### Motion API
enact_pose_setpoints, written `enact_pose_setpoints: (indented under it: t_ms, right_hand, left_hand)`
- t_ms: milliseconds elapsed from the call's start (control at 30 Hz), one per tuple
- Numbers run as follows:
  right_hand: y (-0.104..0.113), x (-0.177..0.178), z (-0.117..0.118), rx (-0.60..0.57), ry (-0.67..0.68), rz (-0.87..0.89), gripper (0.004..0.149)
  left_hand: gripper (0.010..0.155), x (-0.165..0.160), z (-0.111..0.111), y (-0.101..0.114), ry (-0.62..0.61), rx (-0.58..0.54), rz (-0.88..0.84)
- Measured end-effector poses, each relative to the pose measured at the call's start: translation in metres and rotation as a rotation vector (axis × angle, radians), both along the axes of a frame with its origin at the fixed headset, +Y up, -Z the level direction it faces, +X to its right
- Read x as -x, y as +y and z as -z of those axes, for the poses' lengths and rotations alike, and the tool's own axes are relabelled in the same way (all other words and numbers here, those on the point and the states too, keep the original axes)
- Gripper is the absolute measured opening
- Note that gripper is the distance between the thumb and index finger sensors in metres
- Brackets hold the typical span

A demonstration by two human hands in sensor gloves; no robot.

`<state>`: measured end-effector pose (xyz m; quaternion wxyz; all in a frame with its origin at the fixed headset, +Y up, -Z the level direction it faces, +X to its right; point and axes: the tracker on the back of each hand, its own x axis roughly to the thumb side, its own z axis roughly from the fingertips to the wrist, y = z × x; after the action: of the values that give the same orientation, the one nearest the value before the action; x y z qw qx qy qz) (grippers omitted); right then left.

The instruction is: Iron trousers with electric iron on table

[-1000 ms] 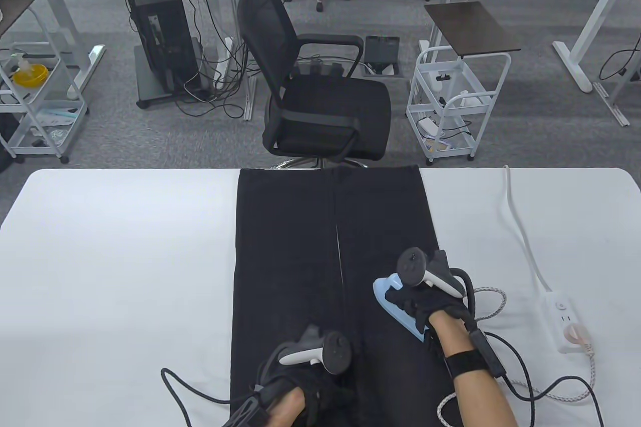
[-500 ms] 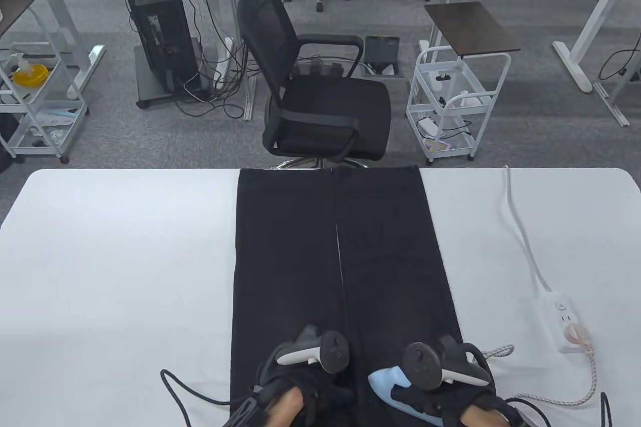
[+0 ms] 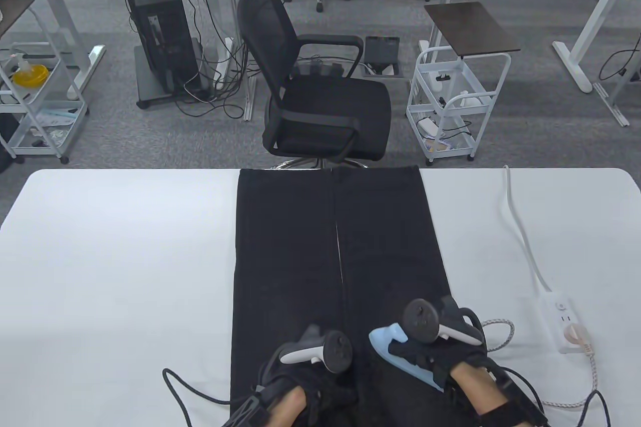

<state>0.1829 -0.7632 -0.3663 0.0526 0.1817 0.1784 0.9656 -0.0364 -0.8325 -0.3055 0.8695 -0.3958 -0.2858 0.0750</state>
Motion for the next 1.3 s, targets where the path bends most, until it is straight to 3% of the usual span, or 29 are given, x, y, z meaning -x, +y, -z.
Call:
enact_pose_setpoints:
  t_ms: [100, 267, 500, 633, 800, 1300]
  right_hand:
    - [0.0, 0.004, 0.051, -0.006, -0.088, -0.009, 0.054]
    - [0.001, 0.007, 0.1, -0.005, -0.202, -0.018, 0.054]
    - [0.001, 0.002, 0.129, 0.018, -0.291, -0.022, 0.054]
    - [0.001, 0.005, 0.119, 0.003, -0.275, -0.031, 0.055]
    - [0.001, 0.01, 0.088, -0.001, -0.158, -0.031, 0.055]
    - [0.0, 0.004, -0.052, 0.008, 0.059, -0.006, 0.055]
  left_hand:
    - [0.104, -0.001, 0.0, 0.0, 0.005, 0.004, 0.002]
    - [0.104, -0.001, 0.001, 0.0, 0.009, 0.008, -0.003]
    - [0.103, 0.0, 0.002, 0.0, 0.014, 0.006, -0.017]
    - [0.103, 0.001, 0.002, 0.0, 0.013, 0.005, -0.021]
    - [0.102, 0.001, 0.003, 0.0, 0.015, 0.009, -0.028]
    - [0.1, 0.007, 0.004, -0.001, 0.003, 0.009, -0.056]
